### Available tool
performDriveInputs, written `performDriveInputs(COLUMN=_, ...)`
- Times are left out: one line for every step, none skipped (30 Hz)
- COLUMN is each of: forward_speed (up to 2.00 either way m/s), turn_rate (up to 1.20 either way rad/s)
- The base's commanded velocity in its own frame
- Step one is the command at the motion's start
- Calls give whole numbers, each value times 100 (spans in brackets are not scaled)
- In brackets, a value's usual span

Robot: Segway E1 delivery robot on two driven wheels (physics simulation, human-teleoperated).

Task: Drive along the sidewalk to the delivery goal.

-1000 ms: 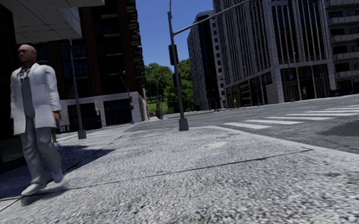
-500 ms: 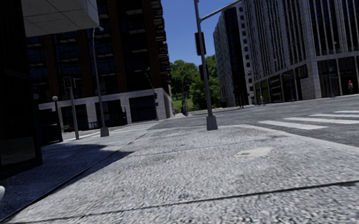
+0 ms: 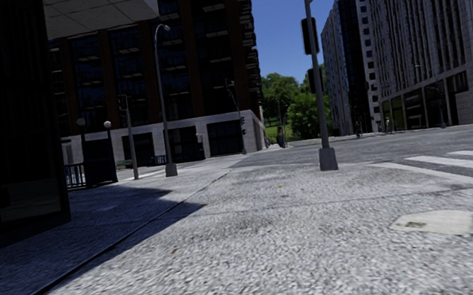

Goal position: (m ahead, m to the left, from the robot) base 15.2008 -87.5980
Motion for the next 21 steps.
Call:
performDriveInputs(forward_speed=200, turn_rate=38)
performDriveInputs(forward_speed=200, turn_rate=38)
performDriveInputs(forward_speed=200, turn_rate=38)
performDriveInputs(forward_speed=200, turn_rate=38)
performDriveInputs(forward_speed=200, turn_rate=38)
performDriveInputs(forward_speed=200, turn_rate=38)
performDriveInputs(forward_speed=200, turn_rate=38)
performDriveInputs(forward_speed=200, turn_rate=38)
performDriveInputs(forward_speed=200, turn_rate=38)
performDriveInputs(forward_speed=200, turn_rate=38)
performDriveInputs(forward_speed=200, turn_rate=38)
performDriveInputs(forward_speed=200, turn_rate=38)
performDriveInputs(forward_speed=200, turn_rate=38)
performDriveInputs(forward_speed=200, turn_rate=38)
performDriveInputs(forward_speed=200, turn_rate=38)
performDriveInputs(forward_speed=200, turn_rate=38)
performDriveInputs(forward_speed=200, turn_rate=33)
performDriveInputs(forward_speed=200, turn_rate=31)
performDriveInputs(forward_speed=200, turn_rate=29)
performDriveInputs(forward_speed=200, turn_rate=20)
performDriveInputs(forward_speed=200, turn_rate=0)
